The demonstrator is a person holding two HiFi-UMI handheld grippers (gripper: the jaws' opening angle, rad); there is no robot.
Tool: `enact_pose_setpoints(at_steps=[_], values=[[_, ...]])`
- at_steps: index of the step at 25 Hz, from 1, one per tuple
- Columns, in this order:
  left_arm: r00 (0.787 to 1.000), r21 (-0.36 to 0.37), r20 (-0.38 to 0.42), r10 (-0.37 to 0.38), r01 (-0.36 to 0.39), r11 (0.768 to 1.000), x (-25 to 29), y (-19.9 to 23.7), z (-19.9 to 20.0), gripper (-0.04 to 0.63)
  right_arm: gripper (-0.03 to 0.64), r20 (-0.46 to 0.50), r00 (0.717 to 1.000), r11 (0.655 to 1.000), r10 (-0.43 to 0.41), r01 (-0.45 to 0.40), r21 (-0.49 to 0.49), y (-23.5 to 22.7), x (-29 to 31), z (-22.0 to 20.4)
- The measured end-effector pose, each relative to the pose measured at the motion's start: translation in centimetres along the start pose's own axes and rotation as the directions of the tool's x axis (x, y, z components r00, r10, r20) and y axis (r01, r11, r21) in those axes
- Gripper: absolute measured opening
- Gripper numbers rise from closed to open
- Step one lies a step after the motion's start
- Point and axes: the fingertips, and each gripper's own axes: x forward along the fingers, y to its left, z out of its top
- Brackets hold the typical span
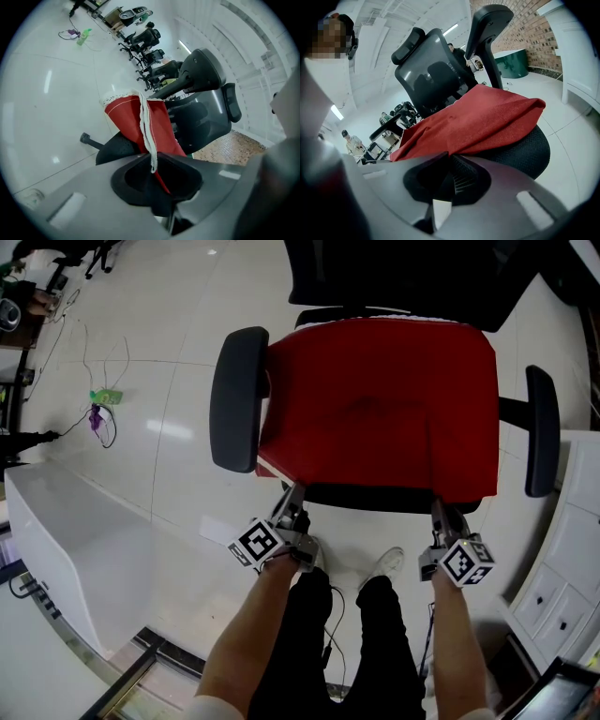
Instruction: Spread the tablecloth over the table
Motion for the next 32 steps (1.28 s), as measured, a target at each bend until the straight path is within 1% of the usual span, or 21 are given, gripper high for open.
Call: enact_pose_setpoints(at_steps=[1,3,5,6,7,9,11,13,14,15,18,20,21,23,27,30,31,32], values=[[1.000,0.016,-0.009,-0.009,0.009,1.000,-0.1,-0.3,-0.1,0.035,0.015,-0.001,1.000,1.000,-0.003,0.003,-0.005,0.0,0.0,0.0],[0.999,0.067,-0.032,-0.025,0.028,0.997,-0.3,-1.1,-0.3,0.029,0.014,0.000,1.000,1.000,-0.007,0.007,-0.017,0.0,-0.2,-0.1],[0.999,0.144,-0.048,-0.016,0.022,0.989,-0.7,-1.7,-0.5,0.028,0.014,0.007,1.000,0.999,-0.007,0.007,-0.041,0.2,-0.5,0.1],[0.999,0.195,-0.049,-0.005,0.015,0.981,-1.0,-2.0,-0.5,0.026,0.014,0.015,1.000,0.998,-0.006,0.007,-0.057,0.4,-0.8,0.3],[0.999,0.251,-0.046,0.004,0.008,0.968,-1.3,-2.4,-0.4,0.026,0.014,0.027,1.000,0.997,-0.005,0.007,-0.075,0.6,-1.1,0.7],[0.999,0.361,-0.032,0.008,0.004,0.932,-2.0,-4.0,0.4,0.025,0.012,0.063,0.998,0.994,-0.003,0.010,-0.108,1.2,-1.9,1.8],[1.000,0.472,-0.014,0.003,0.004,0.882,-2.7,-6.3,1.5,0.025,0.012,0.112,0.994,0.991,-0.002,0.016,-0.131,2.0,-3.1,3.7],[1.000,0.559,0.004,-0.012,0.007,0.829,-3.8,-9.0,2.7,0.025,0.012,0.166,0.986,0.990,0.000,0.023,-0.137,2.8,-4.9,5.8],[1.000,0.585,0.014,-0.022,0.010,0.811,-4.4,-10.5,3.2,0.025,0.012,0.193,0.981,0.991,0.001,0.025,-0.133,3.2,-6.0,6.9],[0.999,0.603,0.025,-0.032,0.011,0.798,-5.1,-11.9,3.8,0.025,0.012,0.221,0.975,0.992,0.003,0.025,-0.127,3.6,-7.1,8.0],[0.997,0.637,0.055,-0.053,0.006,0.771,-7.3,-15.7,5.6,0.025,0.012,0.291,0.957,0.994,0.003,0.029,-0.107,4.9,-10.5,11.4],[0.997,0.663,0.057,-0.059,0.007,0.749,-8.7,-18.0,6.3,0.025,0.012,0.318,0.948,0.994,-0.013,0.048,-0.103,5.8,-12.6,13.3],[0.997,0.670,0.056,-0.059,0.007,0.743,-9.5,-19.0,6.2,0.025,0.012,0.327,0.945,0.993,-0.021,0.058,-0.104,6.3,-13.7,14.1],[0.996,0.672,0.055,-0.064,0.011,0.741,-11.1,-20.9,5.7,0.025,0.012,0.352,0.936,0.993,-0.025,0.064,-0.100,7.2,-16.1,15.6],[0.991,0.649,0.080,-0.104,0.027,0.760,-14.3,-25.3,5.5,0.023,0.012,0.418,0.909,0.998,0.007,0.017,-0.055,9.5,-20.4,18.3],[0.983,0.611,0.136,-0.126,0.017,0.791,-16.7,-28.5,6.8,0.023,0.012,0.460,0.887,0.999,0.040,-0.033,-0.024,10.6,-23.3,20.7],[0.978,0.611,0.152,-0.143,0.021,0.792,-17.5,-29.7,7.4,0.023,0.012,0.475,0.878,0.998,0.055,-0.049,-0.026,10.9,-24.3,21.6],[0.973,0.619,0.163,-0.164,0.029,0.785,-18.3,-31.0,7.9,0.023,0.012,0.490,0.869,0.997,0.071,-0.064,-0.031,11.3,-25.3,22.5]])
